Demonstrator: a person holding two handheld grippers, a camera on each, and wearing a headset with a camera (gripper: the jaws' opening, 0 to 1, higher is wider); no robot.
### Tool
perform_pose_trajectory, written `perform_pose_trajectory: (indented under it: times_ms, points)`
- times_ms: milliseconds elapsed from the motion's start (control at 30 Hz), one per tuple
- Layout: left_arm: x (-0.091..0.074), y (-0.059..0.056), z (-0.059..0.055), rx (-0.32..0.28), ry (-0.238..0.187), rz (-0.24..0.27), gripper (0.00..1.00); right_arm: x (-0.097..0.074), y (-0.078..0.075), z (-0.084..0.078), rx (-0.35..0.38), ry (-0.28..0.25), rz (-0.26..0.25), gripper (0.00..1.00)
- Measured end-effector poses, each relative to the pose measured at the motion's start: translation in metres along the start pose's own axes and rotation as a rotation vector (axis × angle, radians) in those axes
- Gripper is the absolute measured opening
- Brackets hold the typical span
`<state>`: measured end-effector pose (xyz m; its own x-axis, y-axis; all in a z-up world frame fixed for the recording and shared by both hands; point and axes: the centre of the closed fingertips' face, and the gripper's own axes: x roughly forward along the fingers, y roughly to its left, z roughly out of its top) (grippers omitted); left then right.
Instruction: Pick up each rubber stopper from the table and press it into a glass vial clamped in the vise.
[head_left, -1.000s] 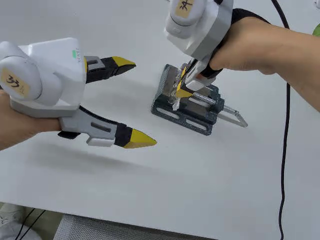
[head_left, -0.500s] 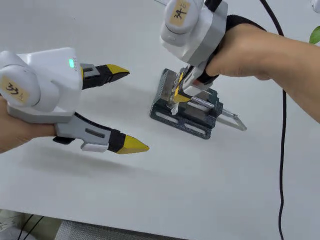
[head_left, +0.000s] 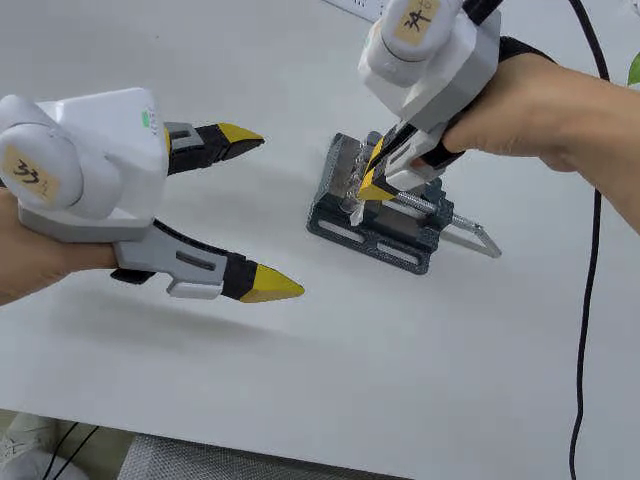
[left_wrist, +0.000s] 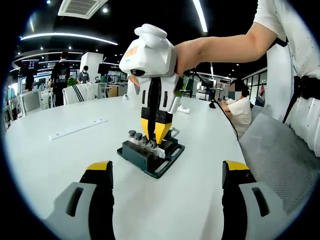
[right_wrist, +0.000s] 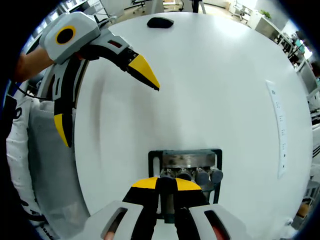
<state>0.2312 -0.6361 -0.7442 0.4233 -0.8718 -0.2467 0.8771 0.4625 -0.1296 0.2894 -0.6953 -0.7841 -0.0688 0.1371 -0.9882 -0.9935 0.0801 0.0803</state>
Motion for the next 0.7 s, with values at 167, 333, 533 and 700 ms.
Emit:
perform_pose_trajectory:
  times_ms: [167, 333, 533, 700]
  points:
    - [0.0009, -0.0009, 0.0018, -0.001, -0.003, -0.001, 0.89, -0.0026, 0.0041, -0.0025, 0.011, -0.032, -0.009, 0.07]
    - [0.0012, -0.0009, 0.0025, -0.001, -0.004, 0.000, 0.89, -0.0003, 0.0023, 0.0011, 0.025, -0.054, -0.016, 0.07]
    - [0.0014, -0.0009, 0.0024, -0.001, -0.003, -0.001, 0.89, -0.0006, 0.0037, 0.0024, 0.032, -0.069, -0.015, 0.09]
    - [0.0012, -0.0013, 0.0025, -0.002, -0.003, 0.000, 0.89, -0.0036, 0.0030, 0.0020, 0.039, -0.081, -0.020, 0.11]
